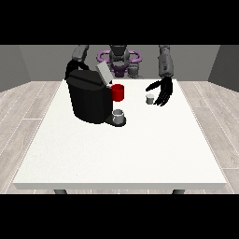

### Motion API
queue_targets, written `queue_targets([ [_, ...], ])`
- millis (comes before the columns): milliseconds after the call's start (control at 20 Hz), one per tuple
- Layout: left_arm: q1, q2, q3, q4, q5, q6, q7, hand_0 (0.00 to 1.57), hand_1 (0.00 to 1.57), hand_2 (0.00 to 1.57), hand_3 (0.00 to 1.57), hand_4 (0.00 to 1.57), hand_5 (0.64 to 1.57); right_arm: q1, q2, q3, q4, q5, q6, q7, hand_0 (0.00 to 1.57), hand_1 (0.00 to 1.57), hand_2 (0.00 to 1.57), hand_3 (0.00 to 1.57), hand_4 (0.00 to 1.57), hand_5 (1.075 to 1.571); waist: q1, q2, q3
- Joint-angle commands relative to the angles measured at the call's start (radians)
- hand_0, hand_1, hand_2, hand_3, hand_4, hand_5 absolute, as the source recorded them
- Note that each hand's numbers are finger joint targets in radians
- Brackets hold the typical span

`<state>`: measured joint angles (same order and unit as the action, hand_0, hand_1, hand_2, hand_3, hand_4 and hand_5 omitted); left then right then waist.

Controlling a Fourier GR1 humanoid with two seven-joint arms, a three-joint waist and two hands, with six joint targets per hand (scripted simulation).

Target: Insert the coffee pod into the coffee machine and close the lid

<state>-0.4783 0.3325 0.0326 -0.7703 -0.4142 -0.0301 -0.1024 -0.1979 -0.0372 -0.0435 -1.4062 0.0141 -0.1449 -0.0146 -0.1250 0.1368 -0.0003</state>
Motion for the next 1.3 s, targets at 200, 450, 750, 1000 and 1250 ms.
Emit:
queue_targets([
  [200, -0.06, 0.009, -0.014, 0.104, -0.107, 0.093, -0.073, 0.67, 0.67, 0.81, 0.55, 0.0, 1.571, -0.029, 0.007, 0.021, -0.018, 0.026, -0.025, 0.031, 0.0, 0.0, 0.0, 0.0, 0.53, 1.571, -0.018, 0.018, -0.0001],
  [450, -0.061, -0.009, 0.003, 0.139, -0.142, 0.185, -0.11, 0.77, 0.77, 0.92, 0.69, 0.35, 1.571, 0.02, 0.016, 0.007, 0.014, -0.005, -0.001, -0.04, 0.0, 0.0, 0.0, 0.0, 0.51, 1.571, -0.019, 0.015, 0.0001],
  [750, -0.091, -0.005, -0.017, 0.18, -0.212, 0.261, -0.136, 0.99, 0.99, 1.09, 0.87, 0.29, 1.571, -0.026, 0.036, 0.015, 0.005, -0.02, -0.033, -0.047, 0.0, 0.0, 0.0, 0.0, 0.52, 1.571, -0.03, 0.055, -0.0001],
  [1000, -0.122, -0.007, -0.036, 0.197, -0.25, 0.206, -0.073, 1.11, 1.11, 1.17, 0.97, 0.28, 1.571, -0.008, 0.023, -0.011, 0.071, -0.024, -0.009, -0.082, 0.0, 0.0, 0.0, 0.0, 0.41, 1.571, -0.011, 0.028, 0.0003],
  [1250, -0.166, 0.016, -0.017, 0.183, -0.218, 0.124, -0.166, 1.42, 1.42, 1.46, 1.42, 0.56, 1.571, -0.031, 0.034, -0.017, 0.048, -0.041, -0.029, -0.022, 0.0, 0.0, 0.0, 0.0, 0.43, 1.571, -0.017, -0.002, 0.0001],
])
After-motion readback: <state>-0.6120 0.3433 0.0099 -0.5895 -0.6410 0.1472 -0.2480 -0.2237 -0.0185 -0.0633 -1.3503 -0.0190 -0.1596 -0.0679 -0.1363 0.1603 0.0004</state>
